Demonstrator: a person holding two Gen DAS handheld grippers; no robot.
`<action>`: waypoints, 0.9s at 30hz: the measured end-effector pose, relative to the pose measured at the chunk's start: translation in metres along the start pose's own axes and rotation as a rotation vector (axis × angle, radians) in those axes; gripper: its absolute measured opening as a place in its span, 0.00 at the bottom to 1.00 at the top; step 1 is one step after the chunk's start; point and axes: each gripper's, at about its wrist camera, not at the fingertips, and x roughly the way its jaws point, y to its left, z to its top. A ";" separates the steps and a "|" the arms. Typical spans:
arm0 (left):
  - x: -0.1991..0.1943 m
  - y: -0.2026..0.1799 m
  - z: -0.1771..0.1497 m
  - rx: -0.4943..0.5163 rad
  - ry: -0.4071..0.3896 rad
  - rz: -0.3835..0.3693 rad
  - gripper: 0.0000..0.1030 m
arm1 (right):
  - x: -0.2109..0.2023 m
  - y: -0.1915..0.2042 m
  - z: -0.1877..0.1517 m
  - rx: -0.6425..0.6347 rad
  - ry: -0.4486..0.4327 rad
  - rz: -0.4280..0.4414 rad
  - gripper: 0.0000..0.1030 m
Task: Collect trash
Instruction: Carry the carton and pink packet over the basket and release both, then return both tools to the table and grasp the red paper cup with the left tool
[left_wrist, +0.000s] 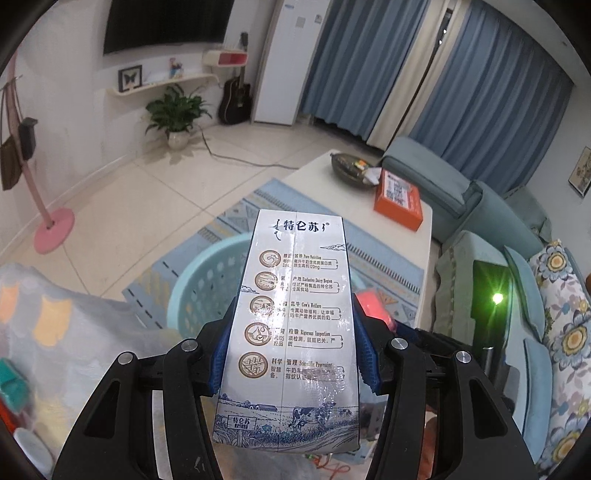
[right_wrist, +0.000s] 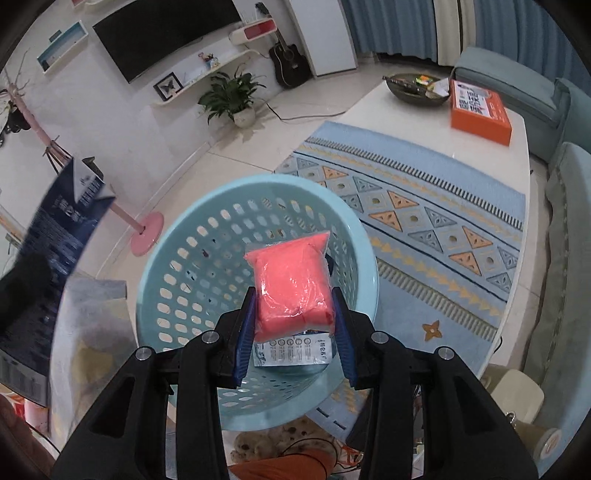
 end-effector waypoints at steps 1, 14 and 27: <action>0.003 0.002 0.000 0.002 0.008 0.001 0.52 | 0.001 -0.001 0.001 0.000 0.004 0.002 0.35; -0.028 0.015 -0.003 -0.067 -0.030 -0.012 0.72 | -0.025 0.017 -0.003 -0.054 -0.030 0.019 0.52; -0.138 0.031 -0.042 -0.112 -0.176 -0.008 0.72 | -0.106 0.089 -0.025 -0.185 -0.136 0.142 0.52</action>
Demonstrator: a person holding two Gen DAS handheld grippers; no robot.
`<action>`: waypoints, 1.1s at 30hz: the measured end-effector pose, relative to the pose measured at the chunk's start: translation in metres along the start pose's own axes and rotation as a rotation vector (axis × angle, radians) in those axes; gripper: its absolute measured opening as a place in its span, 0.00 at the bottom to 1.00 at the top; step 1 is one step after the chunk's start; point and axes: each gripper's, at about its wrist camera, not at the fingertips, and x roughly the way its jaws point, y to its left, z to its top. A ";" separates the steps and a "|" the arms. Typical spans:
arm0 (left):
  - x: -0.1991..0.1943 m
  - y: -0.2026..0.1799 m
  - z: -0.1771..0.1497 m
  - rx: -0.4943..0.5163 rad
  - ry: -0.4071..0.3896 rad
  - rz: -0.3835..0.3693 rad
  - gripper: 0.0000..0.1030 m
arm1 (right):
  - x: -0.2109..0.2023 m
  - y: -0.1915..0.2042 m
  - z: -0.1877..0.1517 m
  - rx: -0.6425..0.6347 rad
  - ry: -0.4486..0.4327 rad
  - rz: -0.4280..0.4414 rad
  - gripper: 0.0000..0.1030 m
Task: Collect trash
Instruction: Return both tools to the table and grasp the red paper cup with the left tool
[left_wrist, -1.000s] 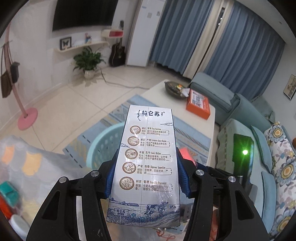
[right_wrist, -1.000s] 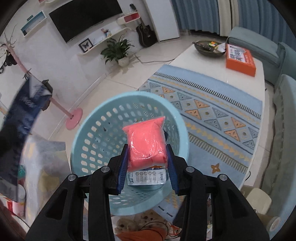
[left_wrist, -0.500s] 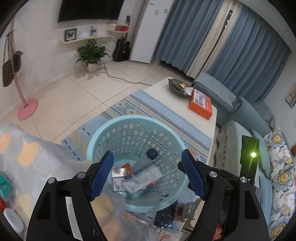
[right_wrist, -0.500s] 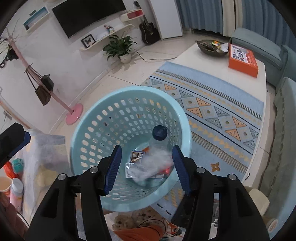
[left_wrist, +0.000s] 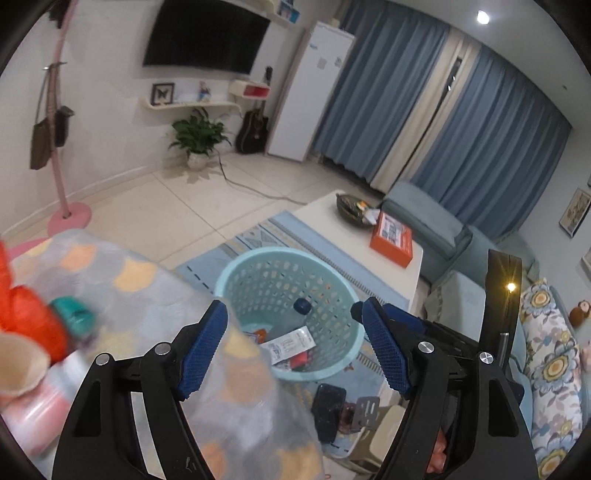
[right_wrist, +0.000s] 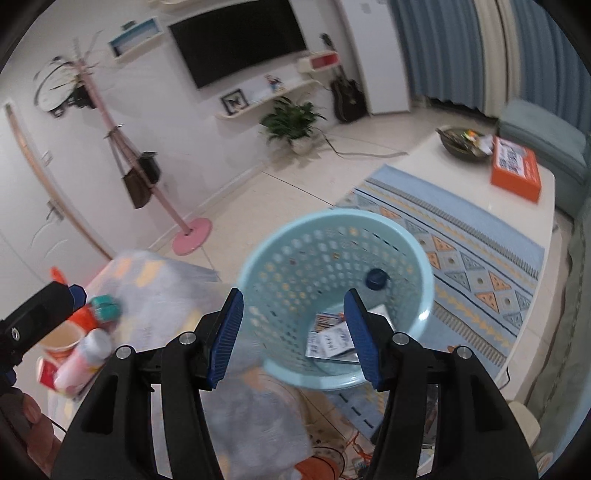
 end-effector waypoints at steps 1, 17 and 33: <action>-0.006 0.002 -0.001 0.001 -0.012 0.004 0.72 | -0.006 0.009 0.000 -0.016 -0.007 0.013 0.52; -0.141 0.103 -0.043 -0.067 -0.162 0.422 0.72 | -0.039 0.140 -0.027 -0.254 -0.021 0.151 0.59; -0.149 0.226 -0.069 -0.213 0.023 0.591 0.57 | 0.015 0.255 -0.104 -0.320 0.236 0.286 0.59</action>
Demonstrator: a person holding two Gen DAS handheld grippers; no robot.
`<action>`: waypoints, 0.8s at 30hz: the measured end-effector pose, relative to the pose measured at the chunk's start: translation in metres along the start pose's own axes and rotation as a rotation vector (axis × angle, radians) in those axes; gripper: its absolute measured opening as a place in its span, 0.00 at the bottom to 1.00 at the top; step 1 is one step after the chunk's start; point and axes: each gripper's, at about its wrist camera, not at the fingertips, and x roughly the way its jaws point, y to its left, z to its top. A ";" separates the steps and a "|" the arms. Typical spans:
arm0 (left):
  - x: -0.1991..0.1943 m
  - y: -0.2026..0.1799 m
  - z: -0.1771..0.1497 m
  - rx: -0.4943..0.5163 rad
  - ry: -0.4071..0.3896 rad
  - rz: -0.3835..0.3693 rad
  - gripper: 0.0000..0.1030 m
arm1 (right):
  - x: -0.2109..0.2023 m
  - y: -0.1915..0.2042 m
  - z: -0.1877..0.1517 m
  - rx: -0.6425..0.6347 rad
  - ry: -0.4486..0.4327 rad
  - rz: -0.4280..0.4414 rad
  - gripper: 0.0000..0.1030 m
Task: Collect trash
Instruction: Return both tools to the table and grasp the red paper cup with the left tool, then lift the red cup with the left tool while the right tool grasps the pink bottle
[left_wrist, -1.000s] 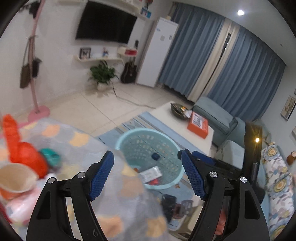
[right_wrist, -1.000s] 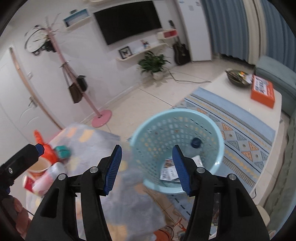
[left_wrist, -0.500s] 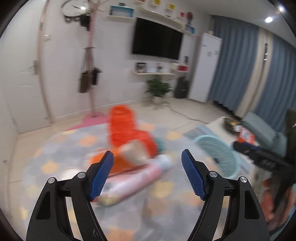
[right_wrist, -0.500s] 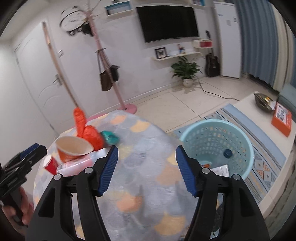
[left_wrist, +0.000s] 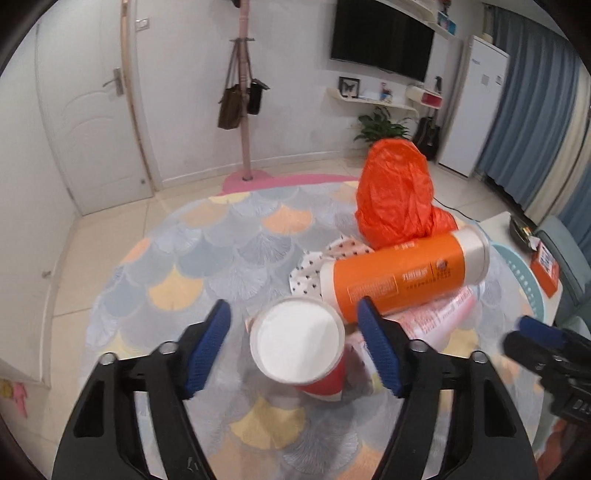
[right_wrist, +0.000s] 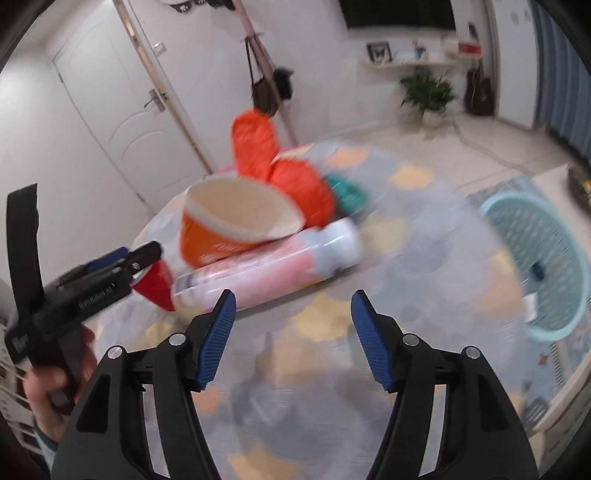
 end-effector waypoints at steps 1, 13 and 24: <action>0.000 0.001 -0.003 0.005 0.010 -0.017 0.53 | 0.006 0.004 -0.001 0.014 0.013 0.012 0.59; -0.034 0.015 -0.064 0.014 -0.013 -0.199 0.52 | 0.053 0.028 0.002 0.257 0.072 0.055 0.67; -0.033 0.011 -0.102 0.077 0.063 -0.310 0.50 | 0.090 0.045 0.005 0.361 0.106 -0.031 0.80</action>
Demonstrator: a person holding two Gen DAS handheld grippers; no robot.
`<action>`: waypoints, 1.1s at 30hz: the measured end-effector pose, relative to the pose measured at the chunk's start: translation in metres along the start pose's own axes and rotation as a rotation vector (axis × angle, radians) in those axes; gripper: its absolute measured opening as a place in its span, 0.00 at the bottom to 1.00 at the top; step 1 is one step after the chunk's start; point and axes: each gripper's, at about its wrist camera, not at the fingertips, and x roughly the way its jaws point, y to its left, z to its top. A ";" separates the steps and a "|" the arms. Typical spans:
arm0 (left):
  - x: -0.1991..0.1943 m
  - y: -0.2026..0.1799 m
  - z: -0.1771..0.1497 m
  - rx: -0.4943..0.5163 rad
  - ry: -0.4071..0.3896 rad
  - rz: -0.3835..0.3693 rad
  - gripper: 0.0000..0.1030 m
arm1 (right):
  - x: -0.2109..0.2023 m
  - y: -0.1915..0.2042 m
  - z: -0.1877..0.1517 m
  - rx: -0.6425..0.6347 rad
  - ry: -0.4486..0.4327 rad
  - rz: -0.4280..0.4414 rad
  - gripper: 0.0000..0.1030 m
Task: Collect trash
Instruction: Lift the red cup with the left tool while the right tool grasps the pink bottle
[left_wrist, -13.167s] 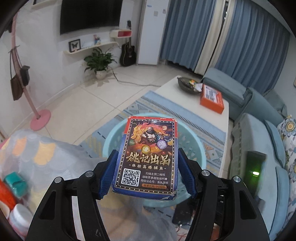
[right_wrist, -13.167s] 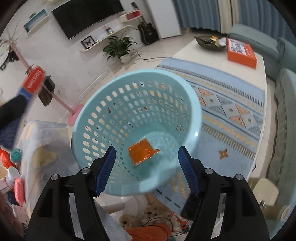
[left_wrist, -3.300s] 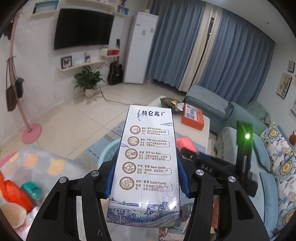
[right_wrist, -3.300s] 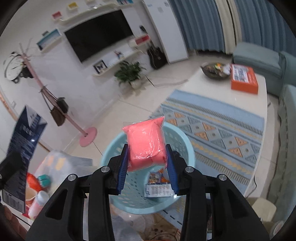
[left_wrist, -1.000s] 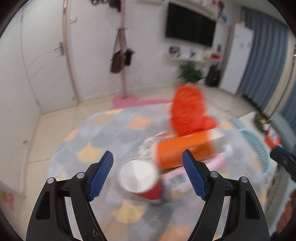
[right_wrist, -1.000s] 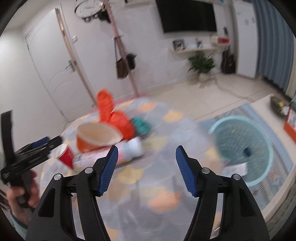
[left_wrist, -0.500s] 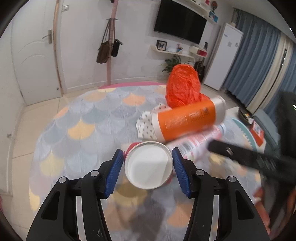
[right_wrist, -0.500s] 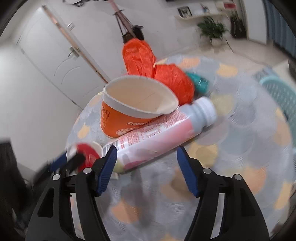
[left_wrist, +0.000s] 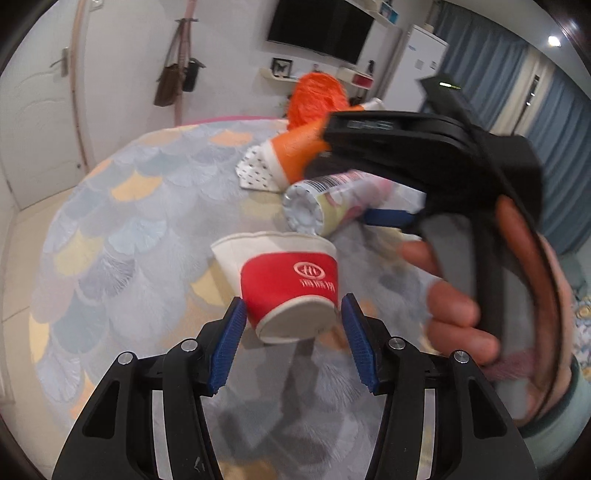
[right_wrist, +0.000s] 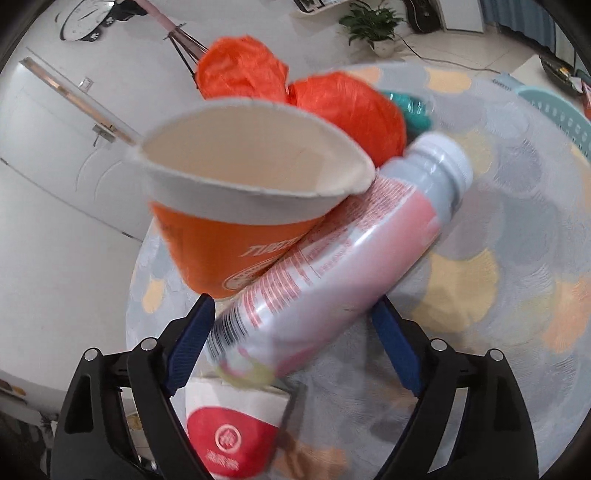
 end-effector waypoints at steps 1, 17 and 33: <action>-0.001 0.000 -0.003 0.007 0.002 -0.004 0.50 | 0.000 0.003 -0.001 -0.015 -0.016 -0.019 0.80; 0.012 -0.005 0.002 -0.049 0.007 0.036 0.73 | -0.048 -0.049 -0.024 -0.131 0.079 0.032 0.48; 0.030 -0.016 -0.001 -0.065 0.028 0.134 0.64 | -0.076 -0.079 -0.021 -0.207 0.018 -0.072 0.61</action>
